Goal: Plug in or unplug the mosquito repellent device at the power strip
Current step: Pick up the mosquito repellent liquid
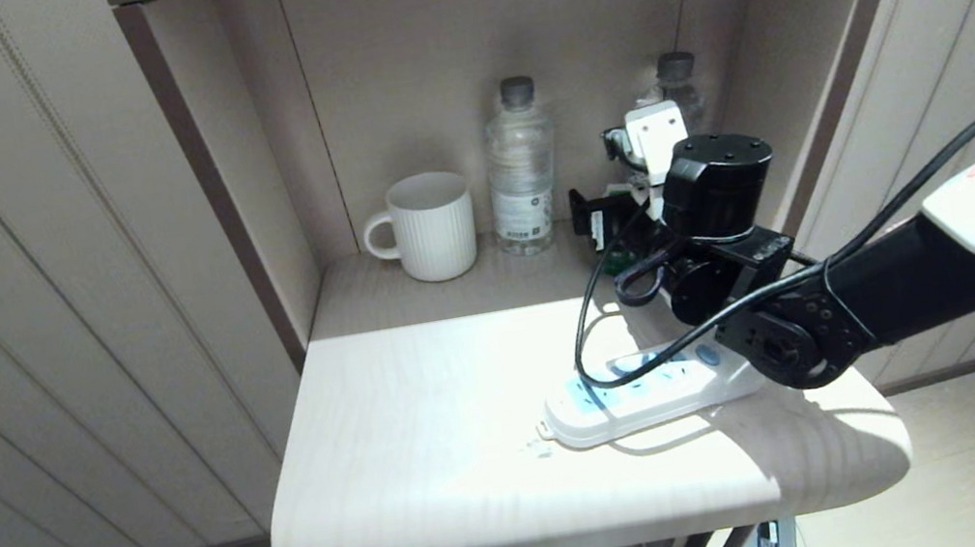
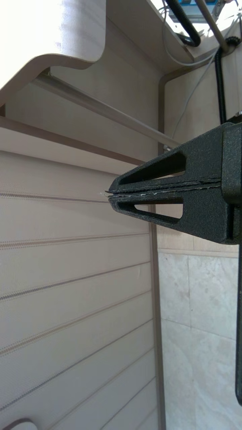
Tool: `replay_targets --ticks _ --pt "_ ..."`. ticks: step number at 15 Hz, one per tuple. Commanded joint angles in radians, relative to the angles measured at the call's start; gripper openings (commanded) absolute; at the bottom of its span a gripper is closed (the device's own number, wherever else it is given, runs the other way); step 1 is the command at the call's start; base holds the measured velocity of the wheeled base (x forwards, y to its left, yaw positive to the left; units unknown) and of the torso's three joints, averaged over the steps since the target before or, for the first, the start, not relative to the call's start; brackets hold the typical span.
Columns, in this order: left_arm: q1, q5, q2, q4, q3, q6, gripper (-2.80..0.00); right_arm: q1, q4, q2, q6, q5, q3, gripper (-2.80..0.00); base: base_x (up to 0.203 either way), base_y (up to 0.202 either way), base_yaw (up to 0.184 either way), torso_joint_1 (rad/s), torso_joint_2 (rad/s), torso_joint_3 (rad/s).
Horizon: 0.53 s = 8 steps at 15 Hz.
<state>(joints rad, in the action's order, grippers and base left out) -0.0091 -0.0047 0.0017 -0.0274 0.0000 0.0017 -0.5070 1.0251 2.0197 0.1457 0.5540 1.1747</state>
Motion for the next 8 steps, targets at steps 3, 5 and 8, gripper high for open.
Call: replay_targets --ticks 3,5,8 --pt "0.0 0.0 0.001 0.0 0.0 0.0 -2.8 -0.001 0.007 0.01 0.02 0.011 0.008 0.0 0.0 0.0 0.0 0.0 0.0 0.0" --pt "0.0 0.0 0.001 0.0 0.0 0.0 -2.8 -0.001 0.007 0.011 0.021 0.014 0.006 -2.8 0.0 0.0 0.0 0.0 0.0 0.0" --pt "0.0 0.0 0.001 0.0 0.0 0.0 -2.8 0.003 0.01 0.015 0.035 0.009 0.001 -2.8 0.0 0.0 0.0 0.0 0.0 0.0"
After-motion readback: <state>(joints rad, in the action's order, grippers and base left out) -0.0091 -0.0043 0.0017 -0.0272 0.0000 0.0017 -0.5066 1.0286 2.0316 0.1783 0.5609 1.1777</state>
